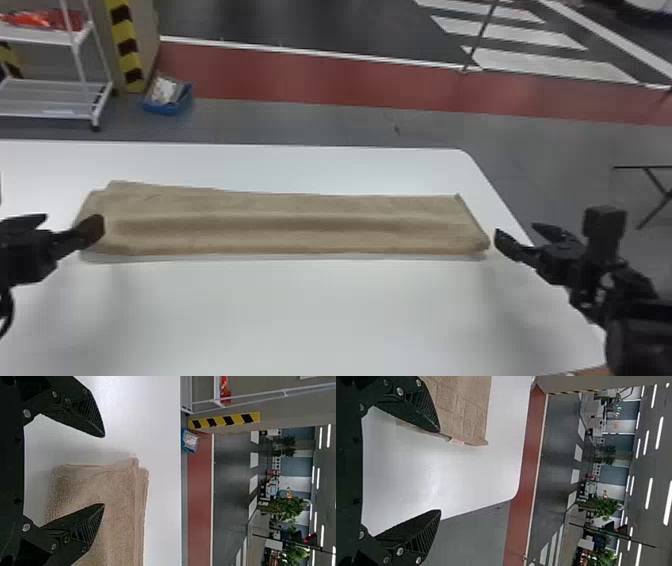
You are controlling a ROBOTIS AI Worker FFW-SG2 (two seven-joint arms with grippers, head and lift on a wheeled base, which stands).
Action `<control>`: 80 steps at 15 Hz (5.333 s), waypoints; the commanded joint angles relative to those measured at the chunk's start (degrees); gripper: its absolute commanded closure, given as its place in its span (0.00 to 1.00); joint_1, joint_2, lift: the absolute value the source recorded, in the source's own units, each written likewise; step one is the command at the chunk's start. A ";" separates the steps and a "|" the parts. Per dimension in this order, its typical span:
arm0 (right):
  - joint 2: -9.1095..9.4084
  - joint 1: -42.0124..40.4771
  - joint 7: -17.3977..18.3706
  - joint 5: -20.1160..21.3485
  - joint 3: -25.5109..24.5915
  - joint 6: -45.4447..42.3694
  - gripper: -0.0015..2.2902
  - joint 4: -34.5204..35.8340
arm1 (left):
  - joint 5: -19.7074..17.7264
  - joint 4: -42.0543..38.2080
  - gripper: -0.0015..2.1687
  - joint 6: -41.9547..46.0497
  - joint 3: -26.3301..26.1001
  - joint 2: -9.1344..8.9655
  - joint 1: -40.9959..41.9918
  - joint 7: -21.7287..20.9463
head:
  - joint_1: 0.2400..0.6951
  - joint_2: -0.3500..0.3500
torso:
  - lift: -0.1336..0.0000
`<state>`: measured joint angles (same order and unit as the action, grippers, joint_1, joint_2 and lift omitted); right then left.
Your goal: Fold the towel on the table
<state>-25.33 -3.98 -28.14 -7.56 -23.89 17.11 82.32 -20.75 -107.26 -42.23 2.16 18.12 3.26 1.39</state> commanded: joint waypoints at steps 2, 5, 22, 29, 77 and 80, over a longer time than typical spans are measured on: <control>0.19 0.12 -0.25 -0.35 0.43 0.25 0.08 -0.06 | 0.80 -0.05 0.16 -0.63 -0.05 0.17 0.34 0.46 | 1.00 0.16 | 0.04; 0.45 0.03 -0.34 -0.35 0.43 0.43 0.08 -0.06 | 0.80 0.30 0.16 0.43 -0.23 -0.01 0.08 0.72 | 1.00 0.17 | 0.04; 1.42 -0.50 -0.34 -0.44 0.69 -0.10 0.09 -0.32 | 1.50 1.97 0.50 3.42 -3.83 0.25 -3.08 -2.62 | 1.00 0.16 | 0.04; 1.60 0.29 -0.25 -0.08 1.04 -1.15 0.09 -0.94 | 7.04 3.90 0.12 1.13 -4.45 -0.01 -3.00 -1.74 | 1.00 0.15 | 0.04; 1.86 2.05 -0.07 1.67 2.54 -4.32 0.09 -4.72 | -2.45 15.50 0.46 12.56 -4.09 0.61 -13.45 -8.59 | 1.00 0.18 | 0.04; 1.95 2.05 -0.07 1.67 2.36 -4.32 0.09 -4.72 | -3.24 17.70 0.46 16.95 -3.66 0.69 -12.75 -9.56 | 1.00 0.18 | 0.04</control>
<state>-23.40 -1.93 -28.21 -5.89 -21.45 12.74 77.61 -23.68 -90.71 -26.83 -1.66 18.73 -9.66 -8.09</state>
